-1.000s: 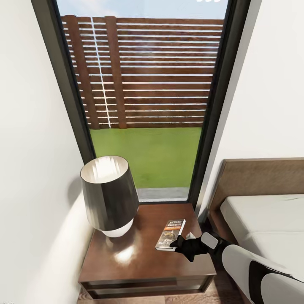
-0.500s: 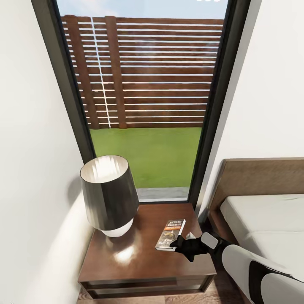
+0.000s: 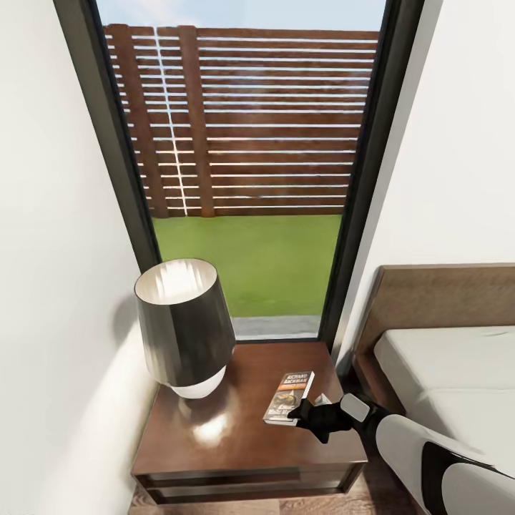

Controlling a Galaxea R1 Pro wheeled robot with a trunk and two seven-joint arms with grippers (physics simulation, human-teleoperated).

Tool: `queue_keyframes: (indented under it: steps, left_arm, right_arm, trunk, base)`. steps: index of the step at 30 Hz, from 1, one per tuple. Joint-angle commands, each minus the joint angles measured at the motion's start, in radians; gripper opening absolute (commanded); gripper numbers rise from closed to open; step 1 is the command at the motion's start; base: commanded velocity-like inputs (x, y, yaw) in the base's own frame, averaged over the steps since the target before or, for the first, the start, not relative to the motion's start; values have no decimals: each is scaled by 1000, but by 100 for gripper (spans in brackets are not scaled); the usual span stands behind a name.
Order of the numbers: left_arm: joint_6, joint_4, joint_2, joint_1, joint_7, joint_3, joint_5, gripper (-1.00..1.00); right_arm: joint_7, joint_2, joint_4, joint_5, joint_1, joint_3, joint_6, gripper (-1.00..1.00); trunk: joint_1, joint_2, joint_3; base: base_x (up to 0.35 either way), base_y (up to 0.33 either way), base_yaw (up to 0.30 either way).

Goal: In the bedroom, move the book from the bed onto either nightstand, and place the two sandals side by side next to the bed.

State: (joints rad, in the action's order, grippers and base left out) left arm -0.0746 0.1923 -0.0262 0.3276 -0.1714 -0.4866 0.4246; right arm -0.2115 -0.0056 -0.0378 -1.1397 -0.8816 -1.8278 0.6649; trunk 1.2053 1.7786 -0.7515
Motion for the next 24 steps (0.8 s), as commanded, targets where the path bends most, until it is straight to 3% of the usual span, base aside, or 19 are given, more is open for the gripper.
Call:
queue_keyframes:
  steps: [1,11,20,24]
  left_arm:
    - [-4,-1,0,1,-5,-9,8,100]
    - [-4,0,0,1,-5,-9,8,100]
    - [-4,0,0,1,-5,-9,8,100]
    - [-4,0,-1,1,-5,-9,8,100]
  right_arm:
    - [-5,0,-1,-11,0,-4,2,-100]
    - [-5,0,-1,-11,0,-4,2,-100]
    - [-4,0,-1,-12,0,-4,2,-100]
    - [-3,0,-1,-12,0,-4,2,-100]
  trunk:
    - [0,0,-1]
    - [0,0,-1]
    - [34,63,-29]
    - [34,63,-29]
  base:
    - [0,0,0]
    - [0,0,0]
    - [0,0,0]
    - [0,0,0]
